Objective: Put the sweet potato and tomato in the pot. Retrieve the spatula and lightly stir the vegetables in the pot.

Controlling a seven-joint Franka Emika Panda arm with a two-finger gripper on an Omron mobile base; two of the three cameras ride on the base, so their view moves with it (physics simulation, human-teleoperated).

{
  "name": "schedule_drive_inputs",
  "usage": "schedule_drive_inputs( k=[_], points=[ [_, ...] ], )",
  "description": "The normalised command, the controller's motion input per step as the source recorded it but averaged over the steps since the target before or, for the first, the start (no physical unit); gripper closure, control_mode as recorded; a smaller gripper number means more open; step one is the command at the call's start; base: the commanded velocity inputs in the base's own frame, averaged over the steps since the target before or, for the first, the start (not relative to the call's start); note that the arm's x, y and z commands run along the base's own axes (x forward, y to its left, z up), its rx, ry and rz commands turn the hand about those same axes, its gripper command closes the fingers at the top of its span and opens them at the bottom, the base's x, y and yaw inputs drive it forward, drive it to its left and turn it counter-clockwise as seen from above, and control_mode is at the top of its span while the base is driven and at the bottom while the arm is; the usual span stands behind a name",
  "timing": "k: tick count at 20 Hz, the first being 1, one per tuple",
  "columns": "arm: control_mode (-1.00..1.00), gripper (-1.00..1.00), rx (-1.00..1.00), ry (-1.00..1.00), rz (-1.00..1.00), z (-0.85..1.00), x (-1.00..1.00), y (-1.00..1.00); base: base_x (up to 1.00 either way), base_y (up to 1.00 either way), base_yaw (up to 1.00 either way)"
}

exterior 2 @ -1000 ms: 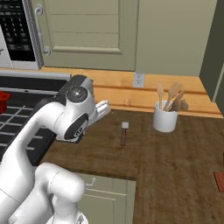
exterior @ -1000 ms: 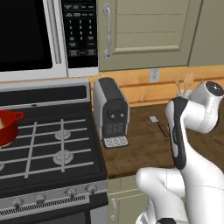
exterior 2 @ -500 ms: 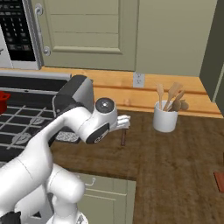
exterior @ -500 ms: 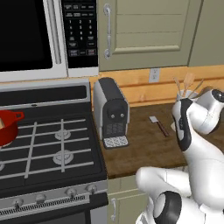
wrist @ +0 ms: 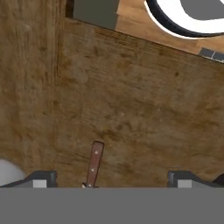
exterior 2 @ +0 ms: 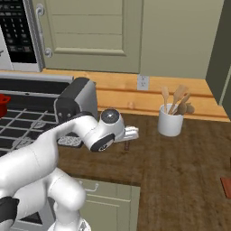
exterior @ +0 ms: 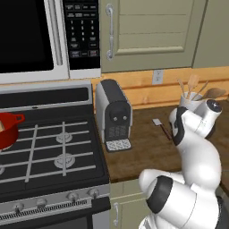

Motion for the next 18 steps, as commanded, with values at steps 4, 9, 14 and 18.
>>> schedule_drive_inputs(
  k=[4, 9, 14, 18],
  points=[
    [-1.00, -1.00, 0.08, 0.00, -0.33, -0.29, 0.21, 0.28, 0.00, 0.00, 0.00],
    [-1.00, -1.00, 0.12, 0.00, -0.29, -0.18, 0.44, 0.24, 0.00, 0.00, 0.00],
    [-1.00, -1.00, 0.18, 0.04, -0.29, -0.24, 0.54, 0.07, 0.00, 0.00, 0.00],
    [-1.00, -1.00, 0.19, 0.05, -0.30, -0.22, 0.56, 0.00, 0.00, 0.00, 0.00]
  ],
)
